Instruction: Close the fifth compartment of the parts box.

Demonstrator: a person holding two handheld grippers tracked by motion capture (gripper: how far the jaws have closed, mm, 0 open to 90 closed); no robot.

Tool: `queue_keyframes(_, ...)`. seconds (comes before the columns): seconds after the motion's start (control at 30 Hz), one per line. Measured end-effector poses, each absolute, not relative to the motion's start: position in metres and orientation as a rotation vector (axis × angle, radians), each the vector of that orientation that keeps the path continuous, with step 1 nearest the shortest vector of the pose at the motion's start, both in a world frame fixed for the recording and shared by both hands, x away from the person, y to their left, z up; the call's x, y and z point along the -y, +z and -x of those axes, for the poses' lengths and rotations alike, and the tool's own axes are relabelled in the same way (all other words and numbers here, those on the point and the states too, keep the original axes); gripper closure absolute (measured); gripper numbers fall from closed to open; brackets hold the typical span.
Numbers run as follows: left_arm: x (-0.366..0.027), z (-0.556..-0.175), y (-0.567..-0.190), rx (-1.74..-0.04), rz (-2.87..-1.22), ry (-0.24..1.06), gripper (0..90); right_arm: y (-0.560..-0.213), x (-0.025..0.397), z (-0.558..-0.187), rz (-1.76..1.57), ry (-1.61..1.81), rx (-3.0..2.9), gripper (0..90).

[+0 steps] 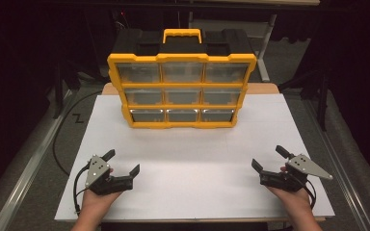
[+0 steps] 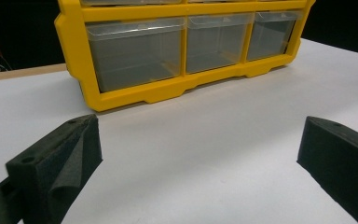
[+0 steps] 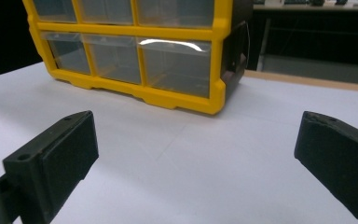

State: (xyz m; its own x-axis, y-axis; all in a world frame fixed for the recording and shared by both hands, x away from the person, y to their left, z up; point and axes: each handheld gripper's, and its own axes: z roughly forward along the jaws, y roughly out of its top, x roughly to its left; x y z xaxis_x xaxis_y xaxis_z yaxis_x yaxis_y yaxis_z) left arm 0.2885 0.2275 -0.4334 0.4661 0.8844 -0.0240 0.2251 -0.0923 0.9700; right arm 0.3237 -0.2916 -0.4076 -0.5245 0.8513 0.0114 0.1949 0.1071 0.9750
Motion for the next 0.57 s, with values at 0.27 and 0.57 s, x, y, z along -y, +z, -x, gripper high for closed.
queue_keyframes(0.27, -0.229, -0.288, -0.434, -0.985, -1.597, 0.740, 0.4, -0.414, 0.280, -0.325, -0.979, 1.401, -1.868, 1.1)
queue_keyframes(0.57, -0.228, -0.288, -0.434, -0.981, -1.608, 0.740, 0.3, -0.415, 0.282, -0.327, -1.001, 1.389, -1.860, 1.1)
